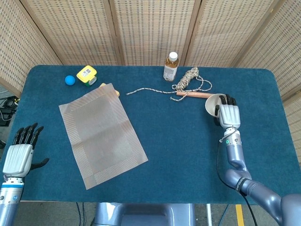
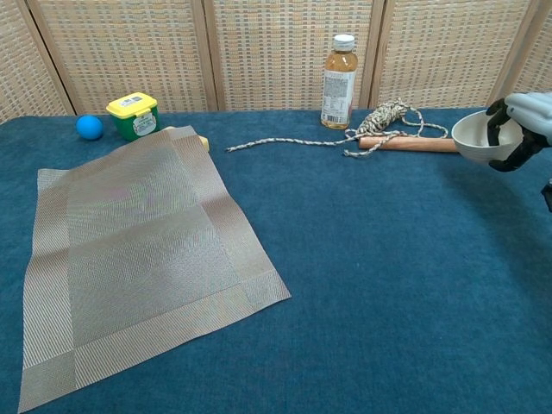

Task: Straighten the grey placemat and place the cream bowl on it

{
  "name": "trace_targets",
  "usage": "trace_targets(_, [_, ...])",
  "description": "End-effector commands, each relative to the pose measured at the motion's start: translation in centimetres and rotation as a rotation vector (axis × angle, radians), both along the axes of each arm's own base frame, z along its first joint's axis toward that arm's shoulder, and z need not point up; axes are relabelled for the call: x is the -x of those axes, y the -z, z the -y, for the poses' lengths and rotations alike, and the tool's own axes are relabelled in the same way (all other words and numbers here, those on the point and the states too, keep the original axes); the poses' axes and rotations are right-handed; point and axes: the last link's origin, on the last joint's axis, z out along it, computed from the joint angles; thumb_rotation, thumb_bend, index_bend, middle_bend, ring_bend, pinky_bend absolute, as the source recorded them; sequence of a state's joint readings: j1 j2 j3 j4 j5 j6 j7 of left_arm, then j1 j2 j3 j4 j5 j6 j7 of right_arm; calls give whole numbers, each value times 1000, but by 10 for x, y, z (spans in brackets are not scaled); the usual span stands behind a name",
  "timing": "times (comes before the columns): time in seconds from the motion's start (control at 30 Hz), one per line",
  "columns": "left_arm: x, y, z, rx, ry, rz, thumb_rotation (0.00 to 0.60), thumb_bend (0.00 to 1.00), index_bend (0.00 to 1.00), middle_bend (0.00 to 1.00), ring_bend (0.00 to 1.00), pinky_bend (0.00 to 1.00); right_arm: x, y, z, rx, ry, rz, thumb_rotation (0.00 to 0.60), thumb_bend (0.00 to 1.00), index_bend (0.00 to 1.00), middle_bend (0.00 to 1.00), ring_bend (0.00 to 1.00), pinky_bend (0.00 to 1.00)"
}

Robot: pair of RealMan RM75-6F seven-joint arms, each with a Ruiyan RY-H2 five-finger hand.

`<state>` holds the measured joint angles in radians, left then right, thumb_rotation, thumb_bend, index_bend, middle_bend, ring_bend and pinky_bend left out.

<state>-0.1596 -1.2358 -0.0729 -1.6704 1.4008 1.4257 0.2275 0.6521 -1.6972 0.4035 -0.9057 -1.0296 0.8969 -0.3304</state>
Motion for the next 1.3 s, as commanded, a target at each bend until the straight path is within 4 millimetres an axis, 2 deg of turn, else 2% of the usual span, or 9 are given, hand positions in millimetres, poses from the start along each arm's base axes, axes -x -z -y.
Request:
trace_targets(0.03, [0,1,-1,5,-1,-2,600,90,85,0,0,0,5,4,4,-8,32,14,600,469,646,196,0,159])
trace_targets(0.37, [-2,5,0,17,5,-10,600,91,84,0,0,0,24,9,-3,-38,76,-8,600,425,578,140,0,142])
trace_targets(0.57, [-3,5,1,16,11,-13,600,90,84,0,0,0,24,4,-11,-41,56,-11,600,361,384,10,0,84])
trace_targets(0.63, [-3,4,1,12,11,-11,600,90,84,0,0,0,22,0,-16,-37,40,-14,600,331,313,0,0,59])
trace_targets(0.77, [-3,2,2,6,13,-8,600,90,85,0,0,0,15,-6,-30,-26,-7,-23,600,279,248,0,0,39])
trace_targets(0.93, [-4,2,3,3,20,-5,600,90,85,0,0,0,-6,-10,-60,-40,-112,-4,600,215,203,0,0,33])
trace_targets(1.03, [-7,2,4,2,34,0,600,90,85,0,0,0,-31,-6,-89,-83,-221,44,600,192,195,0,0,30])
trace_targets(1.13, [-10,1,6,-1,48,5,600,90,85,0,0,0,-54,2,-107,-136,-302,87,600,170,190,0,0,29])
trace_targets(1.3, [-12,1,9,0,59,9,600,90,84,0,0,0,-88,20,-123,-196,-400,119,600,150,190,0,0,29])
